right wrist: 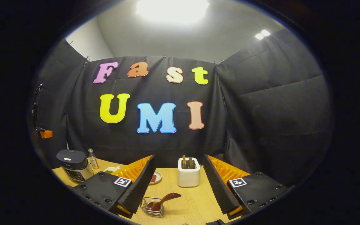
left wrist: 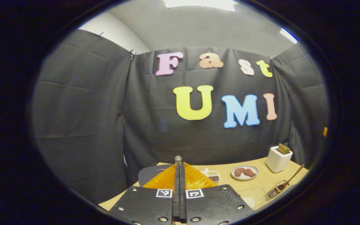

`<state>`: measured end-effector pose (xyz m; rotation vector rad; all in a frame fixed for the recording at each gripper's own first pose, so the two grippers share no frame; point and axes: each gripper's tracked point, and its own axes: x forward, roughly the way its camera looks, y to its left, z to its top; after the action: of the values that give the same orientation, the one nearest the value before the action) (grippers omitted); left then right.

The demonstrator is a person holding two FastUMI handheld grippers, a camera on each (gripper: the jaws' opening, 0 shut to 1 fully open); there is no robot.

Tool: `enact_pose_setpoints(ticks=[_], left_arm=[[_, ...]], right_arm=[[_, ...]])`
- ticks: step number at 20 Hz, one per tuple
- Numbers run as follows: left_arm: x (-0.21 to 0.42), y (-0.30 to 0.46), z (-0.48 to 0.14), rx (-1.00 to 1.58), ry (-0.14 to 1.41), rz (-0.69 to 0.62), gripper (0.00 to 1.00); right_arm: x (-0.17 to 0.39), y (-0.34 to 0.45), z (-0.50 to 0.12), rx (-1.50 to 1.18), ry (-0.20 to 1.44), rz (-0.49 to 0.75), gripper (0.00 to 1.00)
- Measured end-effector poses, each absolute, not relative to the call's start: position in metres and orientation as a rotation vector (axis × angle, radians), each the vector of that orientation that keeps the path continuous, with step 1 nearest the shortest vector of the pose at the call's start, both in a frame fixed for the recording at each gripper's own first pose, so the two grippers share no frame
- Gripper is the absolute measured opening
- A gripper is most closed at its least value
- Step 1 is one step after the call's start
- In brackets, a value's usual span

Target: Close the left gripper, press the button to open the rice cooker; take a wooden spoon from the chopstick holder with the right hand, scoop a spoonful of rice and pour it into the rice cooker, then put the wooden spoon back into the chopstick holder.

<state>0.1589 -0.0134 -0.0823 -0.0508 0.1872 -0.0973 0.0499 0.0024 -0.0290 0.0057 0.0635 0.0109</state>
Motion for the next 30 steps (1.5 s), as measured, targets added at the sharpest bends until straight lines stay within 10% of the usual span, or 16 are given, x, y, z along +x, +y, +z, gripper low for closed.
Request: enact_pose_setpoints(ticks=[21, 30], left_arm=[[0.202, -0.021, -0.264, -0.125, 0.490, -0.149, 0.02], [0.216, 0.004, -0.142, -0.206, 0.223, -0.071, 0.04]], right_arm=[[0.077, 0.029, -0.025, -0.056, 0.079, -0.069, 0.98], [0.077, 0.033, -0.047, -0.017, 0.124, -0.005, 0.97]])
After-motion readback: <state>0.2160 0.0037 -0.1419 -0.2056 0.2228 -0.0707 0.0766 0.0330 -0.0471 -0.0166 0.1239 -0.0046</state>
